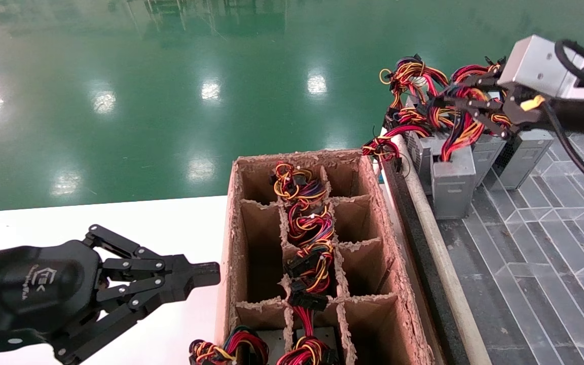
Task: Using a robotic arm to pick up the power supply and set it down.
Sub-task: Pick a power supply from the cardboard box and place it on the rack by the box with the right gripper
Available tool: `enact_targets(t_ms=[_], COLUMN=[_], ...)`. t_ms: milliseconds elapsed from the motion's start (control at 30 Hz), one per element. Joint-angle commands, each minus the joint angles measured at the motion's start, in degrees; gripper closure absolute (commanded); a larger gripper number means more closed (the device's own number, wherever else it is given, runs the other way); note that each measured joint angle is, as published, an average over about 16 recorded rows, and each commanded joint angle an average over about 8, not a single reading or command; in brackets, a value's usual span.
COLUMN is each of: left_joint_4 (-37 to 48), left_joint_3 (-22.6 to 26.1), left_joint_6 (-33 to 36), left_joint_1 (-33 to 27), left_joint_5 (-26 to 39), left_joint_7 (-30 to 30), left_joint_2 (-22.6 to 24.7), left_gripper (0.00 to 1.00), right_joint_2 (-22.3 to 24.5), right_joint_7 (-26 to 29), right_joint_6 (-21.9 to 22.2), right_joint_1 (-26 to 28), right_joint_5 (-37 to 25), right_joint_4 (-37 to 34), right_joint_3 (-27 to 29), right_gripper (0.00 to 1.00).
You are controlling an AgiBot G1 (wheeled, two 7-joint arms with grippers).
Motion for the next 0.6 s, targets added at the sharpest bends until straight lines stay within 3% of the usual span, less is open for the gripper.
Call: enact_targets(t_ms=[33, 600], left_joint_4=[0.0, 0.0], left_joint_3=[0.0, 0.0], left_joint_6=[0.0, 0.0], left_joint_1=[0.0, 0.0], left_joint_5=[0.0, 0.0], left_joint_7=[0.0, 0.0], left_joint_2=[0.0, 0.0], left_gripper=[1.00, 1.00], right_joint_2=[-0.3, -0.3], right_joint_7=[0.0, 1.9], right_joint_6=[0.7, 0.9], right_joint_1=[0.0, -0.6], right_joint_5=[-0.1, 0.3], right_joint_4=[0.1, 2.2], right_joint_3=[0.1, 0.3], right_gripper=[1.00, 1.00])
